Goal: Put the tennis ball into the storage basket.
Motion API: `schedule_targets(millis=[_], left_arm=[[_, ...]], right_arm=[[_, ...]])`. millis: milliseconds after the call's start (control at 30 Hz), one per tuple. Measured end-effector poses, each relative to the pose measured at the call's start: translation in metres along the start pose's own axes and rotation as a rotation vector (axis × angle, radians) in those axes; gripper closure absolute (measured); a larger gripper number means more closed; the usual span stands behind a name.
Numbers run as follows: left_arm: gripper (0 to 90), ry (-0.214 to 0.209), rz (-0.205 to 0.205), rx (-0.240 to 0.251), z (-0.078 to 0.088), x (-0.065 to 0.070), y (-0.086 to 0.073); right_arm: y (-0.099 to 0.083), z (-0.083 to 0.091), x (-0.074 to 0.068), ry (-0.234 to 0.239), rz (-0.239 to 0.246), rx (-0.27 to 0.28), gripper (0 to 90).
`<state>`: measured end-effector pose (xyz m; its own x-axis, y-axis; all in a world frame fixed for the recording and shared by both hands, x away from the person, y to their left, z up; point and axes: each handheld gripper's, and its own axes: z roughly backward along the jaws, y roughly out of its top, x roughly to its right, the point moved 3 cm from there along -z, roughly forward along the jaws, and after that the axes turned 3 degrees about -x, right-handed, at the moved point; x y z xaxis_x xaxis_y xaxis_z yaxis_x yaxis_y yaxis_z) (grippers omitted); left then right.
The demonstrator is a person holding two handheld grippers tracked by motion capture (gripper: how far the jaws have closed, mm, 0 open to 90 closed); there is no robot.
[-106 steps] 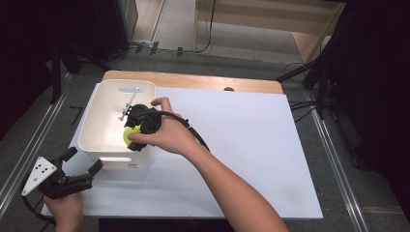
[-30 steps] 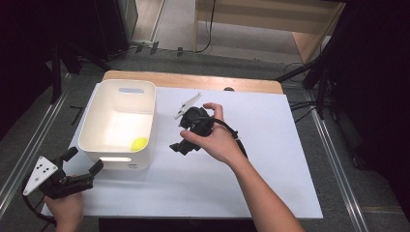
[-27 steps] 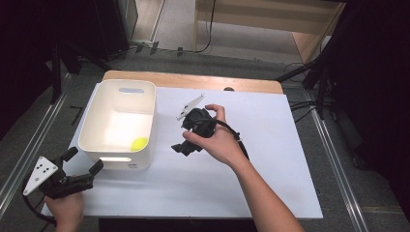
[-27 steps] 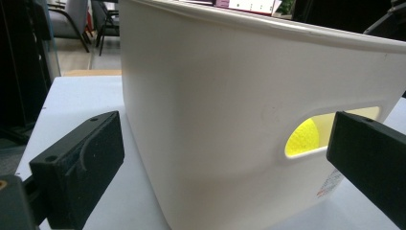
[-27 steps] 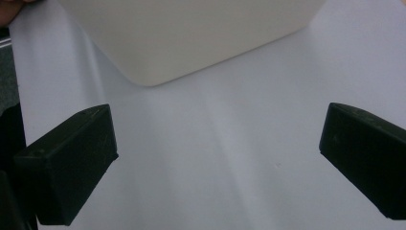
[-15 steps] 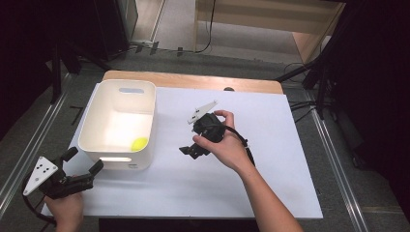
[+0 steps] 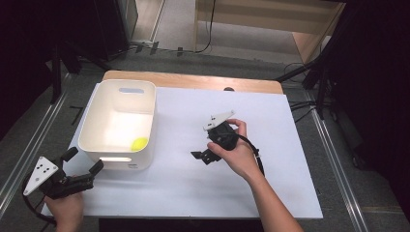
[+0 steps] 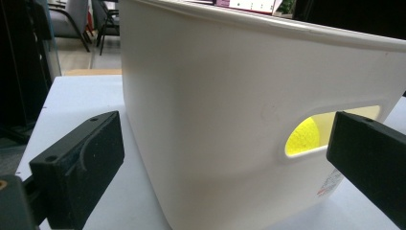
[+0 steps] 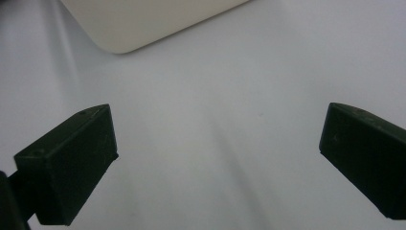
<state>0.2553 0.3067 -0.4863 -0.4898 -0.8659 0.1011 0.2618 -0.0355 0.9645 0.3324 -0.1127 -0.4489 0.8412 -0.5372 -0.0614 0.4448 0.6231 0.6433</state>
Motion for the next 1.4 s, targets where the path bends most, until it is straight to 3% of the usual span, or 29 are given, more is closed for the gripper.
schedule_targets(millis=[467, 933, 1400], left_arm=[[0.0, -0.001, -0.001, 0.001, 0.000, 0.000, 0.000], [0.0, 0.002, 0.001, -0.001, 0.000, 0.001, 0.000], [0.0, 0.006, 0.002, -0.002, -0.001, 0.002, -0.001]], right_arm=[[-0.046, 0.009, 0.015, -0.037, -0.071, 0.043, 0.0], [-0.088, 0.029, 0.030, -0.088, -0.140, 0.134, 0.0], [-0.127, 0.037, 0.038, -0.120, -0.193, 0.165, 0.0]])
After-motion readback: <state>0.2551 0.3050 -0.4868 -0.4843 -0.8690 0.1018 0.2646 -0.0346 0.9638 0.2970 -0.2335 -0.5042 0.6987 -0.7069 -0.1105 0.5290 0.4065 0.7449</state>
